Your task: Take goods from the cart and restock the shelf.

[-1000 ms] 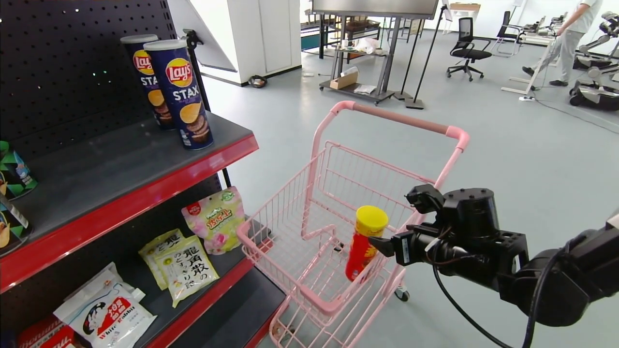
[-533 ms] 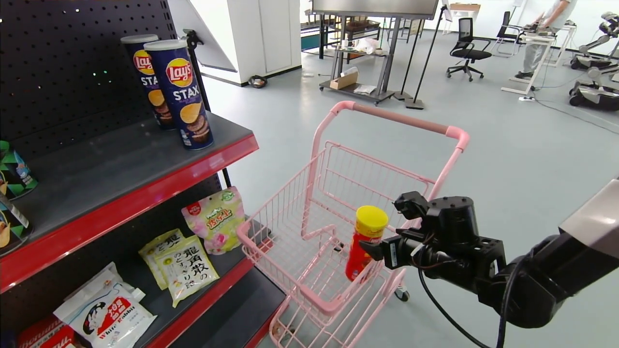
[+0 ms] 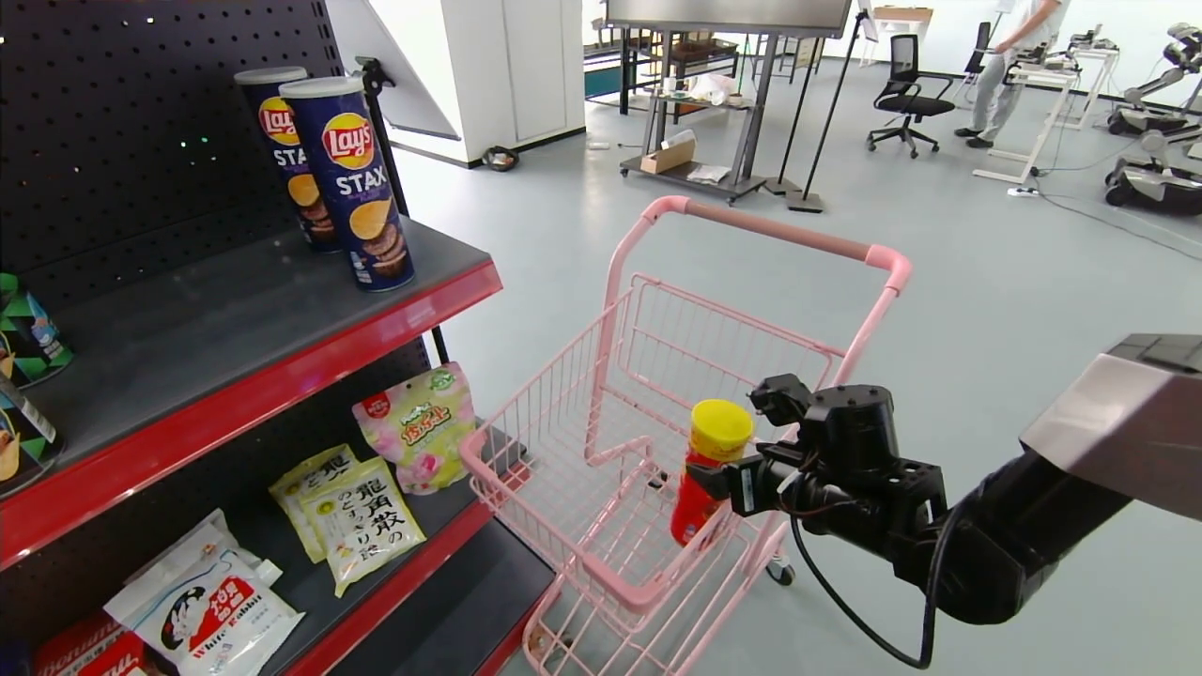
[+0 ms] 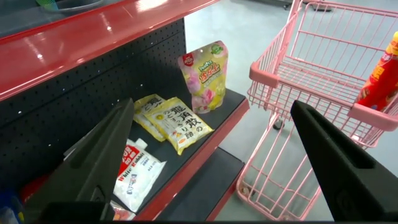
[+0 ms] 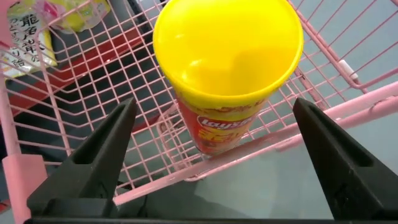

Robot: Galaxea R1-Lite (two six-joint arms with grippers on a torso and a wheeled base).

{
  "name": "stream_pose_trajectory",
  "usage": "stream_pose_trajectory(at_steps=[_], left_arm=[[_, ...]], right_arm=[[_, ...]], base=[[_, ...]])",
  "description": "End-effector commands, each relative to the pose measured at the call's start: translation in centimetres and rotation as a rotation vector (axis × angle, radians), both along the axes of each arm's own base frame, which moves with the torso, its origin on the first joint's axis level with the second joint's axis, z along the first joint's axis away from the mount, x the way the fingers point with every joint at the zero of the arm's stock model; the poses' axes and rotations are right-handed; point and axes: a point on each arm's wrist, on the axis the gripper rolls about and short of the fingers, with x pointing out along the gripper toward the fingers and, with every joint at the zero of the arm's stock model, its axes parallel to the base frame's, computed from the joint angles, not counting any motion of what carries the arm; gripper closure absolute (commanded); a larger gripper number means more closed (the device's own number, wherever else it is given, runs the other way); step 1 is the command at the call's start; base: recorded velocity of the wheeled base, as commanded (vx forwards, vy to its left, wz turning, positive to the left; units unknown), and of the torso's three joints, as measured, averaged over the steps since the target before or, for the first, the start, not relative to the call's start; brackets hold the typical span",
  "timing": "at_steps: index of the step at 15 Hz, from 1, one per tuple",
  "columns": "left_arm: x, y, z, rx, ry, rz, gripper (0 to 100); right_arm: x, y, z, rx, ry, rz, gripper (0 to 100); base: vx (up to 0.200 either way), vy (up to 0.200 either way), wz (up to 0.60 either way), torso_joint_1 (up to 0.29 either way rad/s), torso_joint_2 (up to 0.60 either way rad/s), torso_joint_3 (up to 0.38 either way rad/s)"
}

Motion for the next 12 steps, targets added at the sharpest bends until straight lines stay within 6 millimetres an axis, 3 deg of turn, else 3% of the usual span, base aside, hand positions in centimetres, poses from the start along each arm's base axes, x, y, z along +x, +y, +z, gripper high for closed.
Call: stream_pose_trajectory(at_steps=[1,12], left_arm=[[0.0,0.0,0.0,0.0,0.001,0.0,0],[0.0,0.0,0.0,0.0,0.001,0.0,0]], right_arm=[[0.4,0.2,-0.5,-0.003,0.008,-0.002,0],[2.6,0.7,-1.4,0.014,-0.002,0.014,0]], base=[[0.0,0.0,0.0,0.0,0.0,0.0],[0.0,0.0,0.0,0.0,0.0,0.0]])
